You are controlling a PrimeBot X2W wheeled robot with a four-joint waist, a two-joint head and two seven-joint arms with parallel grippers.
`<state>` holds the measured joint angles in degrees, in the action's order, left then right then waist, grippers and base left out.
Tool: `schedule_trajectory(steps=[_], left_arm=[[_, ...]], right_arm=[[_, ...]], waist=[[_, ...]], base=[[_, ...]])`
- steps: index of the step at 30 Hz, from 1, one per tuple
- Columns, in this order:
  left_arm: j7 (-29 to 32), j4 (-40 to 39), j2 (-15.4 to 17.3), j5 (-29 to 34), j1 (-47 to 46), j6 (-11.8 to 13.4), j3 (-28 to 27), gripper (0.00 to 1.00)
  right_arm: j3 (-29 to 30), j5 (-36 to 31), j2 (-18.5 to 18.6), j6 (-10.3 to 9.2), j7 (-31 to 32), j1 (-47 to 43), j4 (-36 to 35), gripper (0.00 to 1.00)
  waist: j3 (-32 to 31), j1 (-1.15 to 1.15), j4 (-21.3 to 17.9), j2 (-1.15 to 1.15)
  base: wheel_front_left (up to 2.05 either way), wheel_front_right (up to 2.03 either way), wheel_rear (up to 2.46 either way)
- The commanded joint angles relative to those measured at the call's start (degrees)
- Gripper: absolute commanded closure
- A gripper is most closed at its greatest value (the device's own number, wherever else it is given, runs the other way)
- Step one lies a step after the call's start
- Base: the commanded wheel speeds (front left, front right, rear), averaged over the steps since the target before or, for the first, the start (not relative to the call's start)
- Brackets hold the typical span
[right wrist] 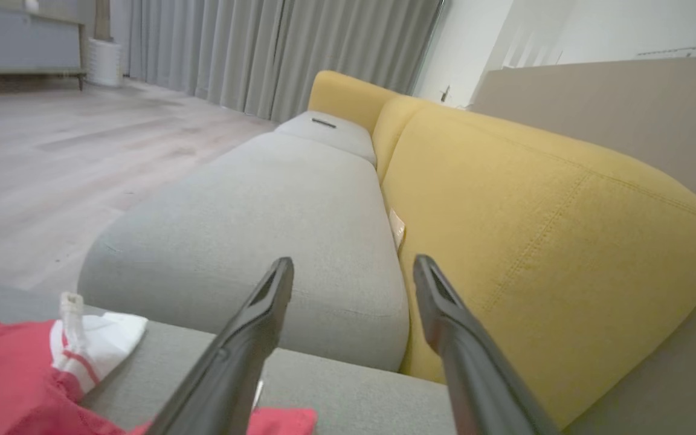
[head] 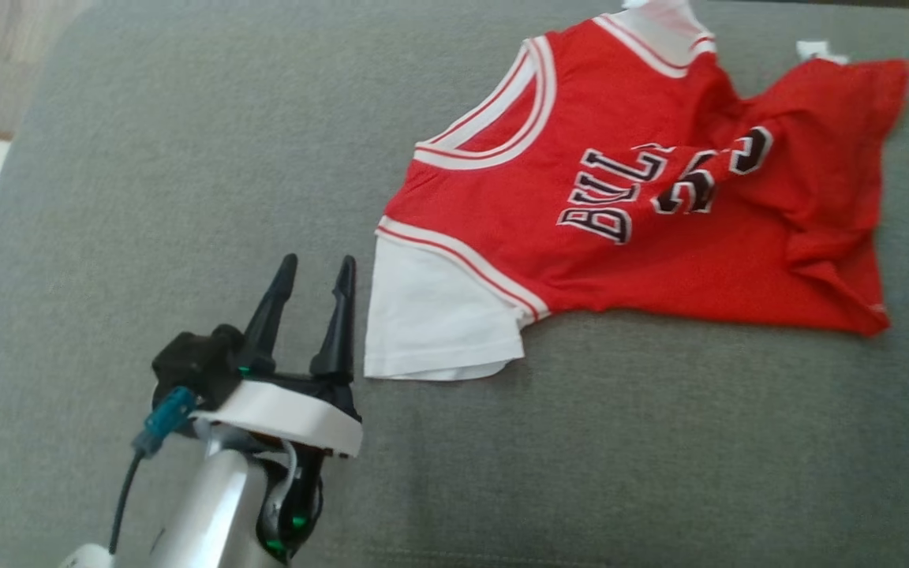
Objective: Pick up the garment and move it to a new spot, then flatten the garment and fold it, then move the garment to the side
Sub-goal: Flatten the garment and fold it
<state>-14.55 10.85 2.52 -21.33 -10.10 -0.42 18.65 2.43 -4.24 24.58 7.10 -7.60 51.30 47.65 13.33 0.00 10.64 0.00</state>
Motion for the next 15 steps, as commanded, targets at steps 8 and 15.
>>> schedule_trajectory(steps=[8, 15], left_arm=[[-0.45, -2.14, 0.36, 1.49, -0.87, 0.10, -4.76, 0.00], [-0.45, -2.42, 0.36, 1.64, 1.16, 0.30, -5.58, 0.00]], right_arm=[[-5.21, 7.11, -7.36, 0.39, -4.68, -8.87, -12.02, 0.00], [-4.11, 12.17, -13.73, 0.39, -4.47, -21.47, -23.90, 0.00]], waist=[[-4.61, 0.00, -6.03, 0.00], [-7.39, 0.00, -8.43, 0.00]], base=[[0.00, 0.00, 0.00], [0.00, 0.00, 0.00]])
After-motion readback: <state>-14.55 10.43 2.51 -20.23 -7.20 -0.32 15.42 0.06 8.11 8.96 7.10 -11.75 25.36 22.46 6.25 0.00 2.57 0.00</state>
